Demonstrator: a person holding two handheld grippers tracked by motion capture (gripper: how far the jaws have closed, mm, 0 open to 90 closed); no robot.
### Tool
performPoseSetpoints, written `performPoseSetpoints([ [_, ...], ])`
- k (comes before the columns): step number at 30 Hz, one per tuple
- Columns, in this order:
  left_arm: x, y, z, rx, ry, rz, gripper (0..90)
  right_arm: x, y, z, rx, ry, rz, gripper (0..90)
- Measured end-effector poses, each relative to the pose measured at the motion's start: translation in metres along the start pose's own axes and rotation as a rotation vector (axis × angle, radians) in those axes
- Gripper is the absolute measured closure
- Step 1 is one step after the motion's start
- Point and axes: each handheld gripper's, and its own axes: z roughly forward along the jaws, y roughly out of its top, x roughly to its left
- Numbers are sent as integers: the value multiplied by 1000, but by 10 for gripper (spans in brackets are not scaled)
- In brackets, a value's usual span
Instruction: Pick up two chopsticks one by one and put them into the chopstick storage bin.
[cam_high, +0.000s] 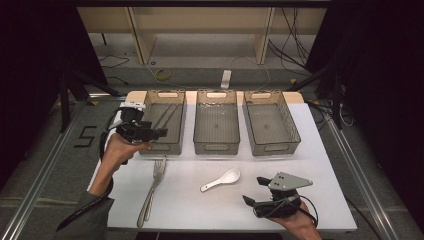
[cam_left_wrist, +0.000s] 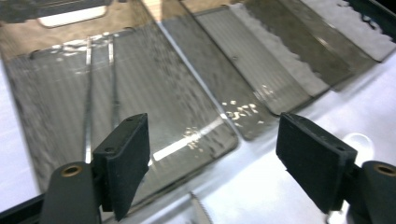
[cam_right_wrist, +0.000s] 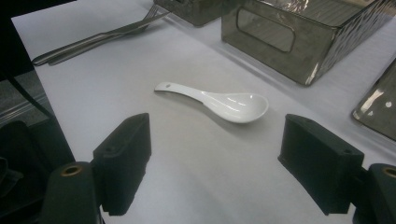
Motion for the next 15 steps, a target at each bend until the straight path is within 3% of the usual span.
performPoseSetpoints([
  [5, -15, -4, 6, 19, -25, 31, 222, -1, 0, -1, -6, -5, 4, 252],
  [8, -26, -8, 13, 37, -74, 41, 212, -1, 0, -1, -7, -6, 4, 252],
  [15, -51, -21, 28, 71, -116, 92, 203, -2, -1, -3, -21, -11, 13, 251],
])
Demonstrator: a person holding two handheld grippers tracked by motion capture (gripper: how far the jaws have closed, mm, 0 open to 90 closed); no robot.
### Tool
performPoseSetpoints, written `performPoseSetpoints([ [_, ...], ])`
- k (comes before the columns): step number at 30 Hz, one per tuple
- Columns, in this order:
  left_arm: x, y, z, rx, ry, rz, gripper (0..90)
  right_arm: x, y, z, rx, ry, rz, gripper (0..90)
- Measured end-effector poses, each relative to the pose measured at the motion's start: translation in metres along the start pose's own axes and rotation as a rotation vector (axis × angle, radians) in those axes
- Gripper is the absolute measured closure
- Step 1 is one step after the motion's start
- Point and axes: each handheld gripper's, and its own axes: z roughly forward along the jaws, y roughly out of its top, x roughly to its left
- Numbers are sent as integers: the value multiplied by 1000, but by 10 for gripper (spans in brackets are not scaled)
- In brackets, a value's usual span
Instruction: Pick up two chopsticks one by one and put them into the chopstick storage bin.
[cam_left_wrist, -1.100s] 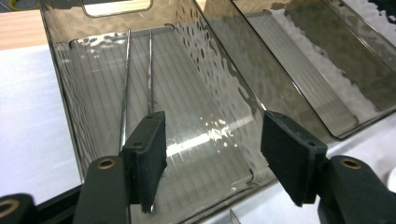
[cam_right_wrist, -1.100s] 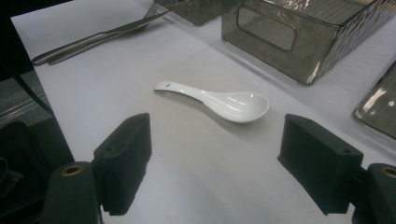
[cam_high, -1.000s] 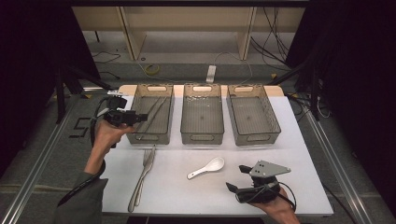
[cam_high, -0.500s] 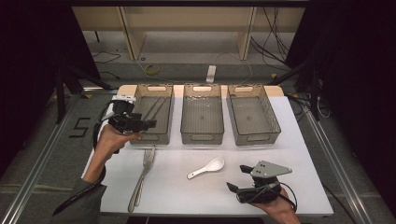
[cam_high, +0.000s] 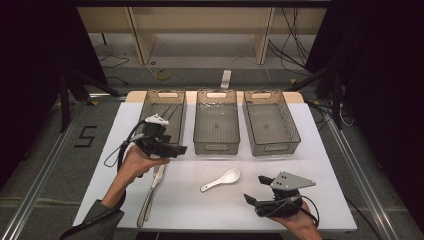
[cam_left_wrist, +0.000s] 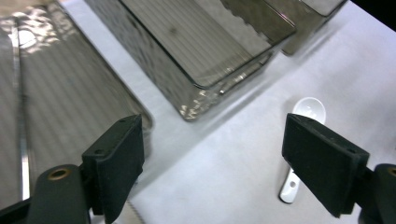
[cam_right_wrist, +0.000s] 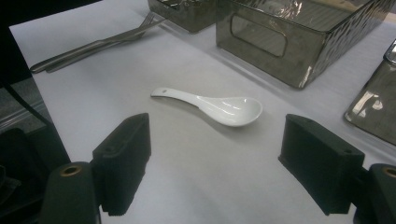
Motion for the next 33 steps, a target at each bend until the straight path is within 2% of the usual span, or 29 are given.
performPoseSetpoints([
  [3, -8, -4, 6, 19, -16, 28, 199, 0, 0, 0, -4, 0, 1, 251],
  [7, -16, -7, 13, 30, -40, 35, 196, 0, 0, 0, -11, -1, 4, 251],
  [17, -31, -12, 27, 72, -65, 61, 182, -2, -1, -2, -18, -5, 10, 246],
  [24, -43, -16, 36, 100, -71, 91, 177, -3, -1, -3, -25, -4, 13, 246],
  [33, -48, -20, 45, 134, -52, 116, 174, -3, -1, -2, -22, -2, 10, 246],
])
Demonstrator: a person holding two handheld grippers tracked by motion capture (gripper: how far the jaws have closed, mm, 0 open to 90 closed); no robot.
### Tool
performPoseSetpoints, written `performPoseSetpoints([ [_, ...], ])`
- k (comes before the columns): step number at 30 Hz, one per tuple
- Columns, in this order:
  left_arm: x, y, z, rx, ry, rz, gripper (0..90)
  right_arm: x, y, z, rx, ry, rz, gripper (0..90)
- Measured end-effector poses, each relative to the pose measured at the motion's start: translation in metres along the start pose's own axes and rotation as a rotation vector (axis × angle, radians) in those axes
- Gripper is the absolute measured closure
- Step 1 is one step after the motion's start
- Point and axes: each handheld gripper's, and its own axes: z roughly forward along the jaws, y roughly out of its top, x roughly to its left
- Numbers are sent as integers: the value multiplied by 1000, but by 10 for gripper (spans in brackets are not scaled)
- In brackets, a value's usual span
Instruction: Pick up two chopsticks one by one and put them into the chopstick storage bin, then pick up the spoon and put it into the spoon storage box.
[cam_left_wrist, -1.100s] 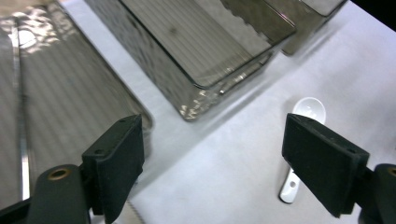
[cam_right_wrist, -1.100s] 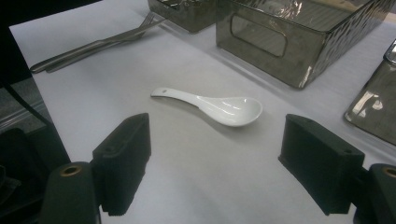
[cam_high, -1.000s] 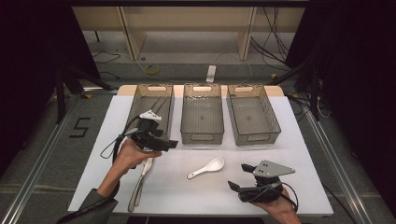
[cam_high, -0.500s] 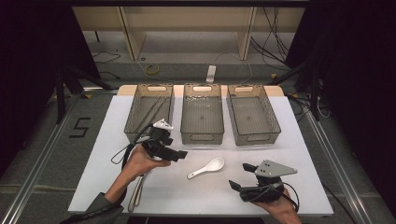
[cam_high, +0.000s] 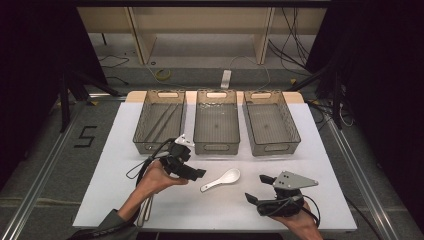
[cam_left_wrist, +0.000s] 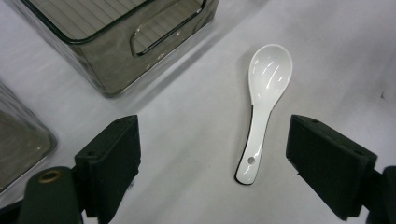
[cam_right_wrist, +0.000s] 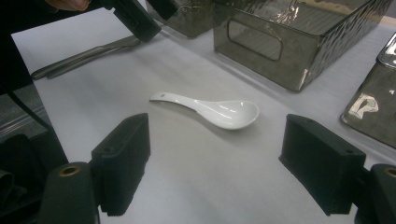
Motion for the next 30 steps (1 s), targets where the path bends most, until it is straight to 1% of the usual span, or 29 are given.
performPoseSetpoints([
  [4, -3, 0, 5, 21, 0, 22, 172, -1, -1, -1, -1, -1, 3, 245],
  [7, -5, -1, 9, 27, -4, 20, 170, -1, -1, -2, -2, -2, 8, 246],
  [14, -11, -4, 13, 41, 6, 32, 170, 0, 1, 0, 0, 0, 1, 245],
  [15, -11, -3, 14, 45, 7, 39, 170, 0, 1, 1, 3, 2, 0, 246],
  [17, -12, -3, 15, 45, 7, 35, 170, 0, 1, 2, 6, 3, -3, 246],
  [18, -12, -3, 16, 50, 7, 44, 171, 0, 1, 2, 6, 5, -6, 245],
  [19, -13, -3, 17, 53, 4, 41, 173, 0, 1, 2, 4, 6, -5, 245],
  [24, -15, -2, 25, 71, -8, 44, 197, -1, 0, 2, 4, 7, -2, 245],
  [27, -19, -1, 30, 89, -5, 67, 213, -1, 0, 2, 5, 7, -1, 245],
  [30, -22, -1, 35, 102, -10, 80, 247, -1, 0, 2, 11, 5, -1, 246],
])
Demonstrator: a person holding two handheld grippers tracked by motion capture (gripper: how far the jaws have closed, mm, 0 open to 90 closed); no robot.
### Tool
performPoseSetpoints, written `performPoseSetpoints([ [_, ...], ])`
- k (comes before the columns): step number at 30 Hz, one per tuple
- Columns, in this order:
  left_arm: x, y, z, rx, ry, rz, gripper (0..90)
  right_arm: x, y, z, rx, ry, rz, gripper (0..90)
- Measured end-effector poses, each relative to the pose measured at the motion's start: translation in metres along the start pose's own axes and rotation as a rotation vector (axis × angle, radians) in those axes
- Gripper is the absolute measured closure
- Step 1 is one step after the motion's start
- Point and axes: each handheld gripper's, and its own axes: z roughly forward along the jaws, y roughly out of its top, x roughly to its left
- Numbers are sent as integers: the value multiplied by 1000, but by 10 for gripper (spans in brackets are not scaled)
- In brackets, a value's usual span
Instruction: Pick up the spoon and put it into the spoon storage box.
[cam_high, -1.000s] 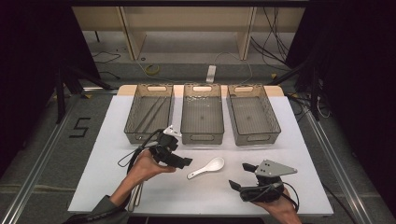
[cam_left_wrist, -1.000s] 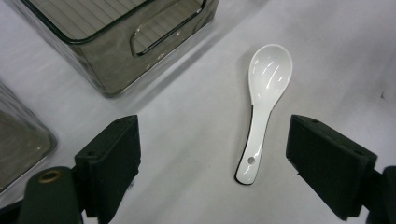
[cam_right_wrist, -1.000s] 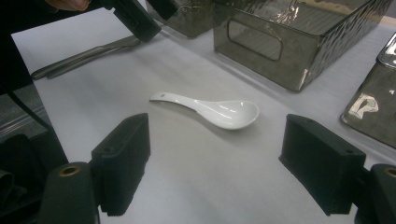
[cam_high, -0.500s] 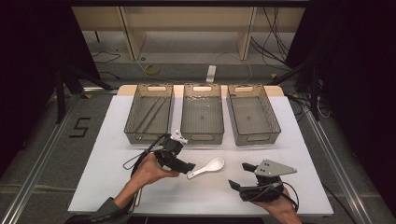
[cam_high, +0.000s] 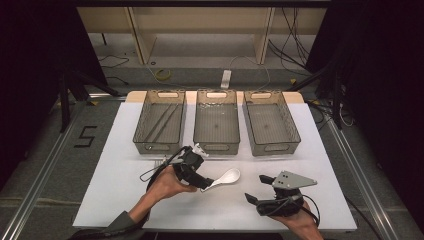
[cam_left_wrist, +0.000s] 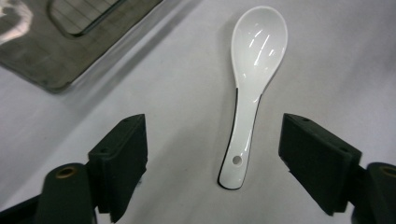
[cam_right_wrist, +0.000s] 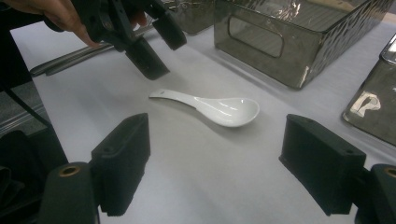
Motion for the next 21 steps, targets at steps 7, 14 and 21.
performPoseSetpoints([
  [7, -6, 3, 11, 52, -3, 51, 348, 3, 1, 0, 6, -4, -8, 246],
  [14, -15, 9, 28, 103, -25, 84, 438, 2, 0, 0, 6, -10, -8, 246],
  [21, -17, 9, 34, 135, -21, 102, 521, 3, 0, 0, 9, -8, -11, 247],
])
